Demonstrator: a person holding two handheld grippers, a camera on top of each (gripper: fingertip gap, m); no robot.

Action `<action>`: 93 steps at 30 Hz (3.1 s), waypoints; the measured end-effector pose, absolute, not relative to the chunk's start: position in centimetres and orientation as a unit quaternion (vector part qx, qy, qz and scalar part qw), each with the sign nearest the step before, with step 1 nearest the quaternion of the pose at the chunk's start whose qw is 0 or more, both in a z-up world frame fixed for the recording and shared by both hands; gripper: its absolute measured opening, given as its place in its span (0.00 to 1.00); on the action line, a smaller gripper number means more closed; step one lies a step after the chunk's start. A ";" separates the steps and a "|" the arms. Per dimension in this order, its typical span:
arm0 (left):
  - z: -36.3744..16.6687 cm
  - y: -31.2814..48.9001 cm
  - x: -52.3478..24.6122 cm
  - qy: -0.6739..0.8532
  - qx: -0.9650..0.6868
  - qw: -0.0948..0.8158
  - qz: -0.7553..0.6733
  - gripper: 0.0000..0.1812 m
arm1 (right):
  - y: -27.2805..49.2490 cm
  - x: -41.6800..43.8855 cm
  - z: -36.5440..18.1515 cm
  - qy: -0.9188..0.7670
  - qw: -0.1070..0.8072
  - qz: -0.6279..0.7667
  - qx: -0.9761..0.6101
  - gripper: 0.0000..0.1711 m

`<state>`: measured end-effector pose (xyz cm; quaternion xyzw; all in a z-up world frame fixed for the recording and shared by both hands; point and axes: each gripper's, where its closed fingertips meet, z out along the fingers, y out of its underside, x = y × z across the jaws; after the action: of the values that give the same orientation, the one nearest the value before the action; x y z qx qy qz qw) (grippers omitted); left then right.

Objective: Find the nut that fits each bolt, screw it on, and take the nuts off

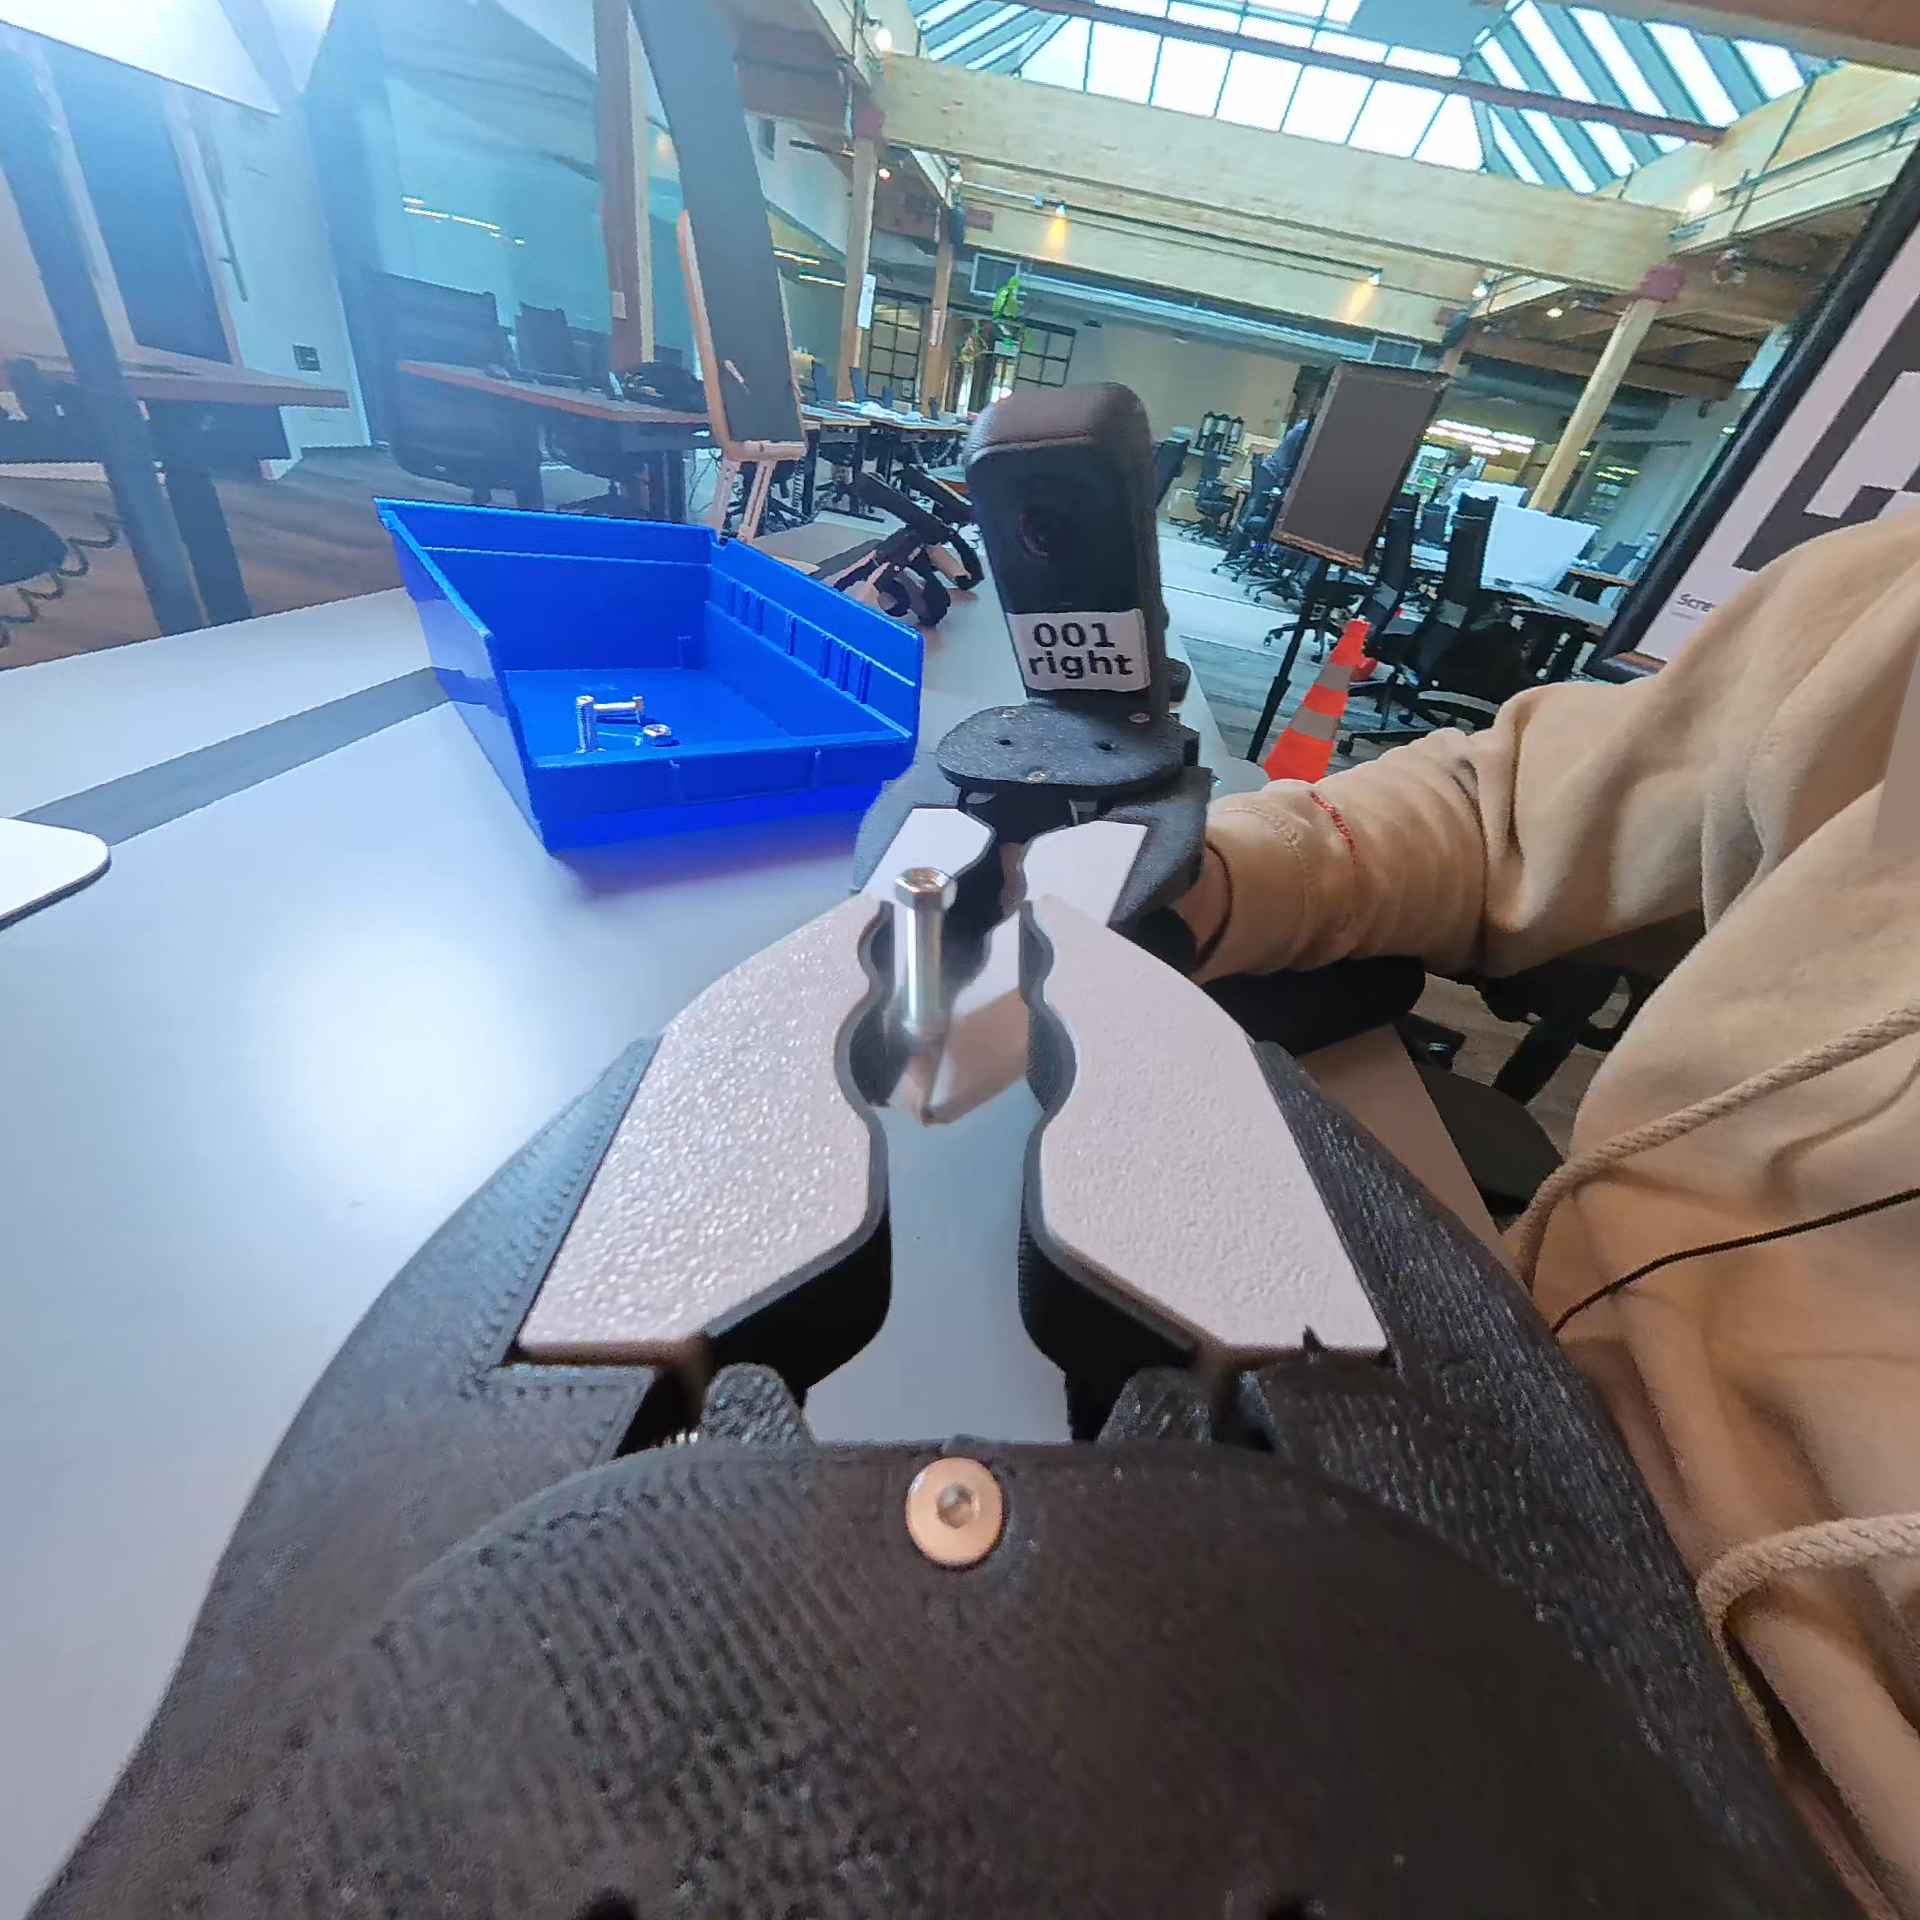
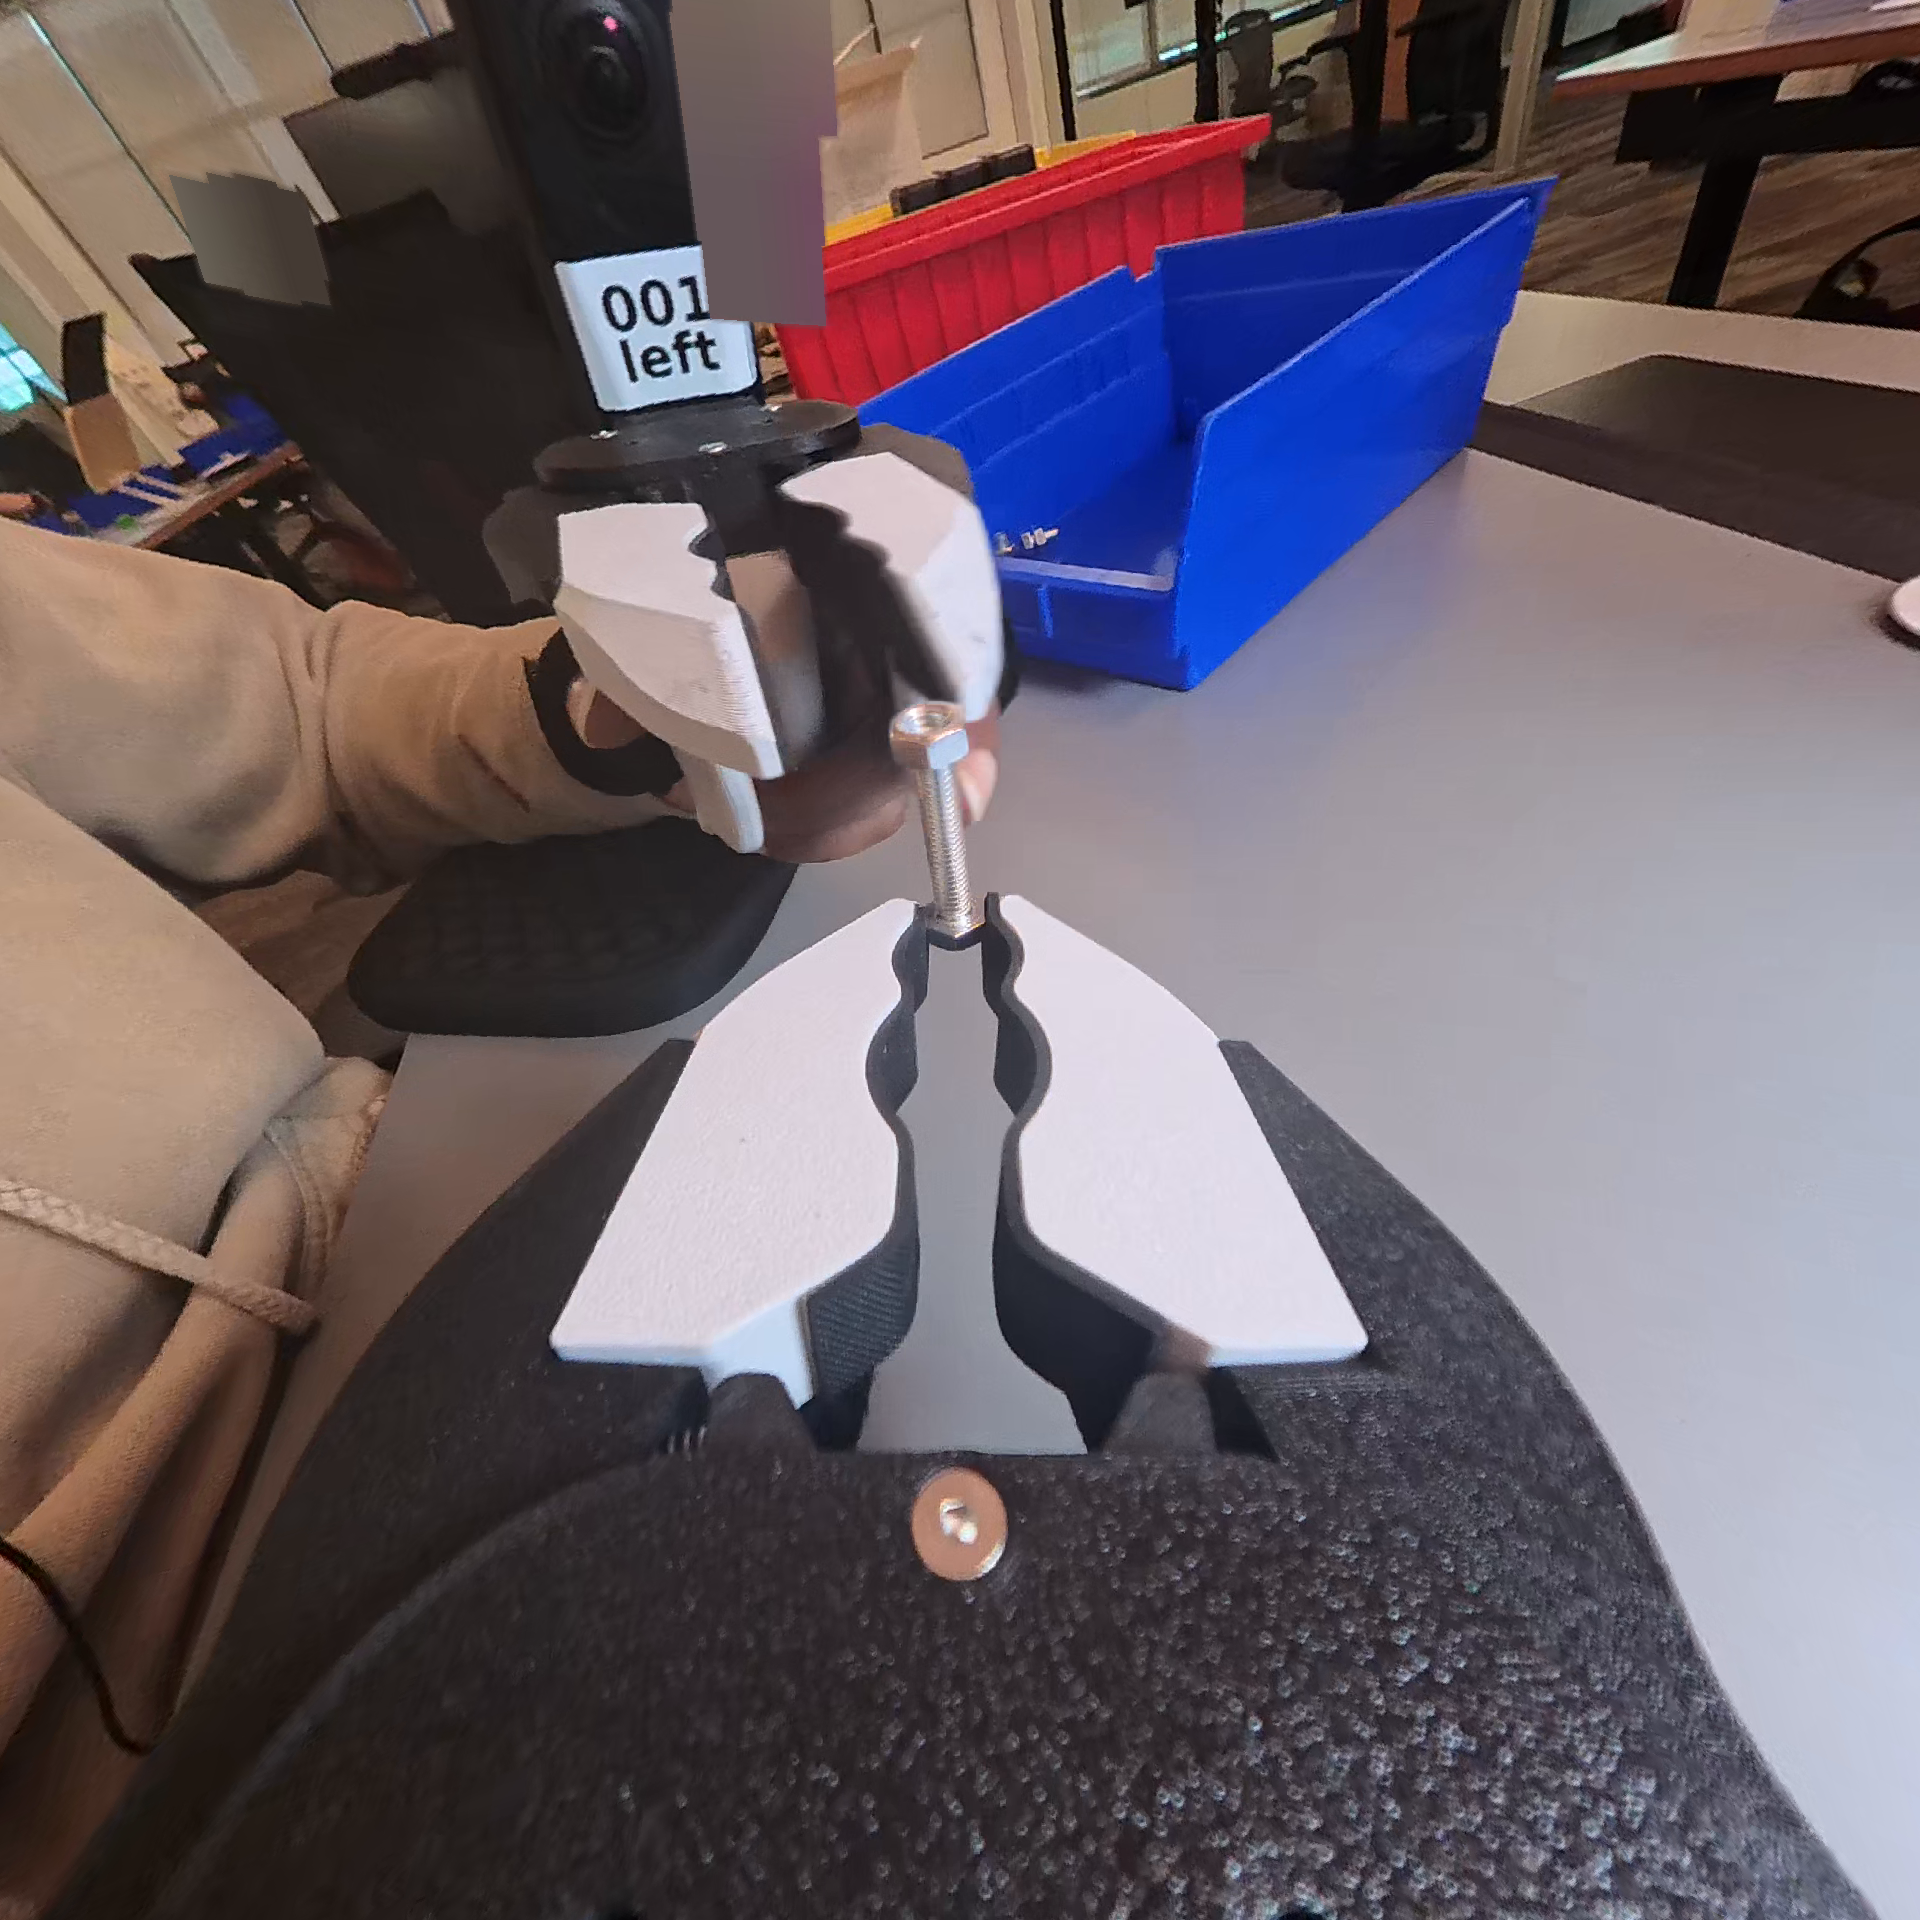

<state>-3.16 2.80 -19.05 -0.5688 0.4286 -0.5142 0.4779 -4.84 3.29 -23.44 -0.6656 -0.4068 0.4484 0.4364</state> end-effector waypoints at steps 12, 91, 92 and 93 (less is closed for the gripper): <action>-19.1 2.7 -3.4 0.432 -0.566 0.476 -0.516 0.08 | 3.6 -4.5 -23.5 -0.400 0.438 0.447 -0.669 0.06; -22.0 6.8 -4.9 0.527 -0.554 0.641 -0.069 0.06 | 6.3 -5.5 -21.3 -0.293 0.460 0.355 -0.759 0.12; -22.1 6.9 -5.0 0.531 -0.548 0.645 -0.047 0.06 | 6.3 -5.5 -21.3 -0.295 0.465 0.344 -0.760 0.12; -22.0 6.9 -5.0 0.536 -0.540 0.649 -0.025 0.06 | 6.3 -5.5 -21.3 -0.298 0.470 0.334 -0.761 0.13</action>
<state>-5.04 6.95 -22.02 -0.5401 0.5355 -0.0246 0.6488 -5.53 6.33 -21.27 -0.7606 -0.2980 0.3340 0.4704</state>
